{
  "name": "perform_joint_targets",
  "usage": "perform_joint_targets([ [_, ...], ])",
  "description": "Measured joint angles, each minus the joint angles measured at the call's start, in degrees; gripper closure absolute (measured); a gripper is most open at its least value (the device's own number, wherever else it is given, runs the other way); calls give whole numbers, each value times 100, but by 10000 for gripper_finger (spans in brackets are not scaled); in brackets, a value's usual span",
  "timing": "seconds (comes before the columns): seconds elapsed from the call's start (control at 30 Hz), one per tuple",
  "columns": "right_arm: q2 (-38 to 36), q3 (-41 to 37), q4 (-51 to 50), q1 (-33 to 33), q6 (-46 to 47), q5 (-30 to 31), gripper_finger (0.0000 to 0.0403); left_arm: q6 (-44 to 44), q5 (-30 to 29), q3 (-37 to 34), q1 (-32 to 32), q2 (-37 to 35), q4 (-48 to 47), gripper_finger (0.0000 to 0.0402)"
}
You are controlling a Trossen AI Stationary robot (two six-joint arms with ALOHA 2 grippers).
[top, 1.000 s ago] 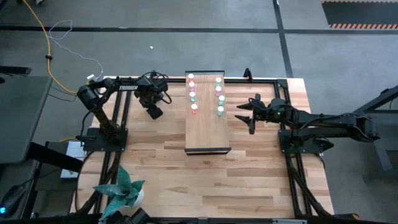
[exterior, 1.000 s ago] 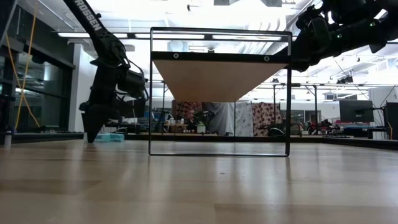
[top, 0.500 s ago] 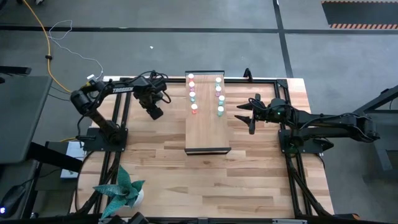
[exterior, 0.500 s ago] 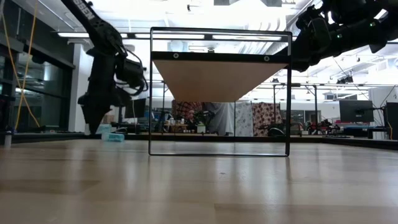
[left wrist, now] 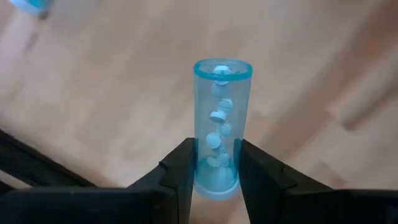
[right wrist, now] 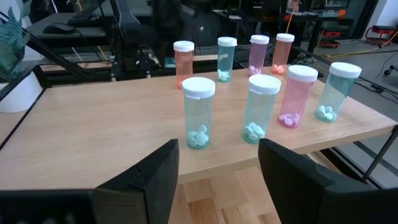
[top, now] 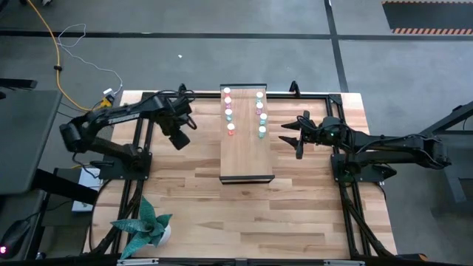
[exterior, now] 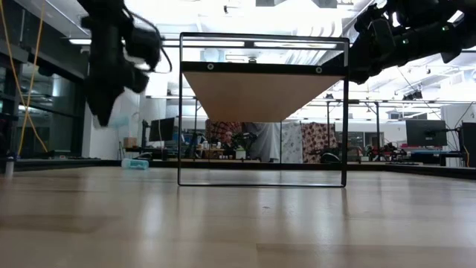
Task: Pick and place medicine bottles onto shelf by color
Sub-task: Put the transparent blue pill bottle on the shelf
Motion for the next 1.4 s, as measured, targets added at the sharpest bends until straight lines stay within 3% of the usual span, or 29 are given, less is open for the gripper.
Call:
perform_joint_targets([
  [0.3,2,2,317,-1,-10,-80,190,-1174,571,474,-1381,-942,-625,305],
  [0.57,2,2,636,1,-50,-856,190,-2187,485,1691,-2975,-801,-500,305],
  [0.77,2,2,689,1,-4,-1253,190,-2285,121,2677,-3709,-107,-441,305],
  [1.0,81,0,1357,59,671,-1592,190,-1553,103,3997,-4033,1218,-443,305],
  [1.17,540,0,2156,561,640,-1610,190,-616,72,5071,-4045,2259,-466,305],
  [1.4,1356,0,3034,1179,480,-1218,190,359,-591,6202,-4021,3286,-446,305],
])
